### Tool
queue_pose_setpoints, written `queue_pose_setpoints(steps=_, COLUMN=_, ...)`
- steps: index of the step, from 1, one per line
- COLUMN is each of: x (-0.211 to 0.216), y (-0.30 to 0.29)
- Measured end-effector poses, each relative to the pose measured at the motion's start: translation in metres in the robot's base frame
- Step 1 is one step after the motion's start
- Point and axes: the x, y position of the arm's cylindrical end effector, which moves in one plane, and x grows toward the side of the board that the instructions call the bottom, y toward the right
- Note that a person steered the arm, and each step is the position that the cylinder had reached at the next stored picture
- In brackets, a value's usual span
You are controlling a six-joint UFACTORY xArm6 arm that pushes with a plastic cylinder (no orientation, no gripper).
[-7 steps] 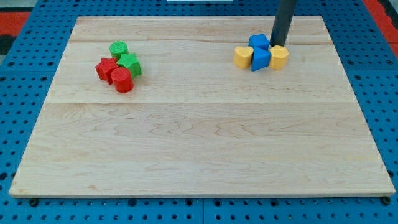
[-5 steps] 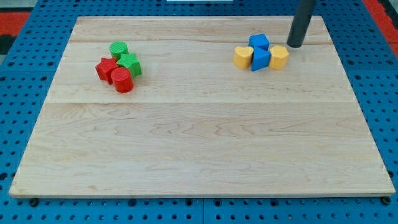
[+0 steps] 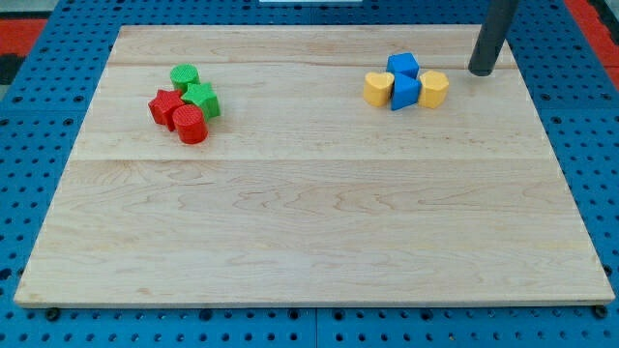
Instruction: Nudge the group of blocks left a bit
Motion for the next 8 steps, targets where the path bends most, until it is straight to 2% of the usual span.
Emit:
queue_pose_setpoints(steps=2, x=-0.017, y=0.027)
queue_pose_setpoints(steps=3, x=-0.057, y=0.019)
queue_pose_setpoints(steps=4, x=-0.093, y=-0.046)
queue_pose_setpoints(steps=5, x=-0.094, y=-0.141)
queue_pose_setpoints(steps=6, x=-0.070, y=-0.209)
queue_pose_setpoints(steps=8, x=0.023, y=-0.275)
